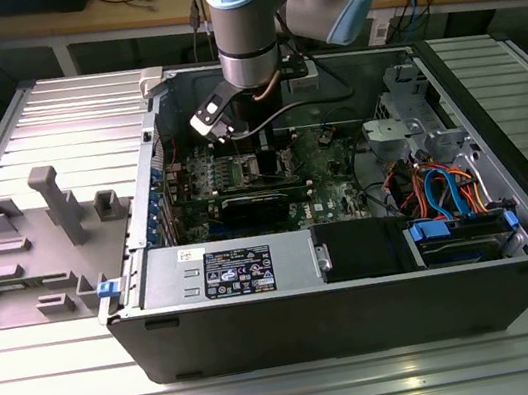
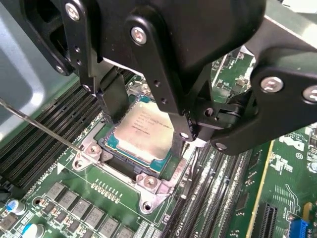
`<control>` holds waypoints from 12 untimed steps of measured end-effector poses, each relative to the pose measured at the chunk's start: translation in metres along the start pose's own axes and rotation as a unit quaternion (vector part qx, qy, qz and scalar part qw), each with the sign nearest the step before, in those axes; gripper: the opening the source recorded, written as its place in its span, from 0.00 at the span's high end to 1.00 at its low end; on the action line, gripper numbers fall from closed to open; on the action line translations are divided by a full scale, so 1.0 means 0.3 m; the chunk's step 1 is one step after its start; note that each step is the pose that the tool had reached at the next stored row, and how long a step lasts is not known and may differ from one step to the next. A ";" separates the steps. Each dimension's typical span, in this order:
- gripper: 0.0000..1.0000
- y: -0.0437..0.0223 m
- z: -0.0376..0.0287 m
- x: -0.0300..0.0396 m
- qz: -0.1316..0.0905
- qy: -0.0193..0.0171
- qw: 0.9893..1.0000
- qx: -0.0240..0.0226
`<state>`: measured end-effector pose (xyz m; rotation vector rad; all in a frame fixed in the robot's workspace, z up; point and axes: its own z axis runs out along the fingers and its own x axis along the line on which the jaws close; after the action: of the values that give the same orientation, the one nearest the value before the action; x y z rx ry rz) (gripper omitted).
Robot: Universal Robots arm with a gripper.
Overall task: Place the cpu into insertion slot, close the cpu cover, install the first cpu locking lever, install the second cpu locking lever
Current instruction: 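Place the cpu into insertion slot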
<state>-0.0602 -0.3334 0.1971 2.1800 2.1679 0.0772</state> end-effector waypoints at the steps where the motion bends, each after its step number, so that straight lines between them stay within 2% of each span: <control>1: 0.38 0.000 0.000 0.001 0.000 0.000 1.000 0.000; 8: 0.38 0.000 -0.001 0.002 0.000 0.000 1.000 0.000; 12: 0.38 0.001 -0.014 0.002 0.000 0.000 1.000 0.000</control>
<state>-0.0602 -0.3329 0.2013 2.1808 2.1675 0.0778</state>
